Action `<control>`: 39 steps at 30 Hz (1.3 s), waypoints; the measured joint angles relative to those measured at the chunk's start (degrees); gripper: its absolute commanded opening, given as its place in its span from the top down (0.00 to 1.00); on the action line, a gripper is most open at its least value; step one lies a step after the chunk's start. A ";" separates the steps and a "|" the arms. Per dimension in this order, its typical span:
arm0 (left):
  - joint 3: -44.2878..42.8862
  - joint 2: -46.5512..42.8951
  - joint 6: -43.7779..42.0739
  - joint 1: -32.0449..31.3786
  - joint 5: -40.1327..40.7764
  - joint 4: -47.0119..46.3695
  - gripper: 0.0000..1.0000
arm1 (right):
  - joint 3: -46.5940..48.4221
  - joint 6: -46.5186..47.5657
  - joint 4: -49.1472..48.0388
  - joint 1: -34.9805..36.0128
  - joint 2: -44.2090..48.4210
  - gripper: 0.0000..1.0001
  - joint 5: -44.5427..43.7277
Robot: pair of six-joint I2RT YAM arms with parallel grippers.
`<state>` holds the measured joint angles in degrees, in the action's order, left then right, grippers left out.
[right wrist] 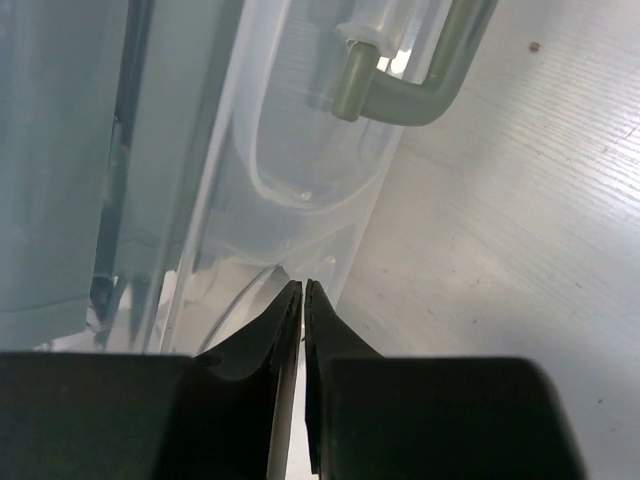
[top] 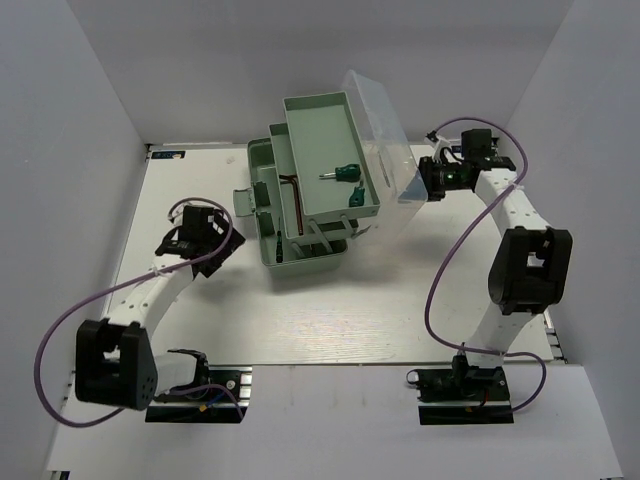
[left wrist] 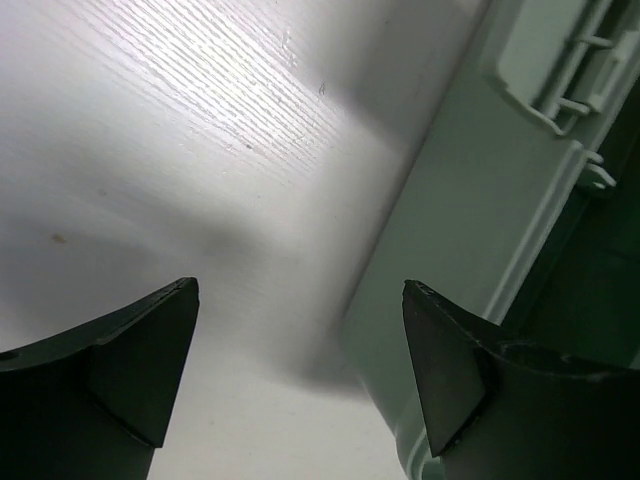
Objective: Sort the tools into containers
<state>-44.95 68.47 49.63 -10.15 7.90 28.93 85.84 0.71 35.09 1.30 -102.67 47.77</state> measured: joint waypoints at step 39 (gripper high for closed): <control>-22.56 33.31 -7.52 6.71 -16.94 -3.54 0.08 | 14.21 13.88 7.21 22.73 14.08 0.64 -9.31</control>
<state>-67.51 101.78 42.11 -3.44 -9.04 25.39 100.05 14.59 42.30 24.03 -88.60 38.46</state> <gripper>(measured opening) 0.922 0.308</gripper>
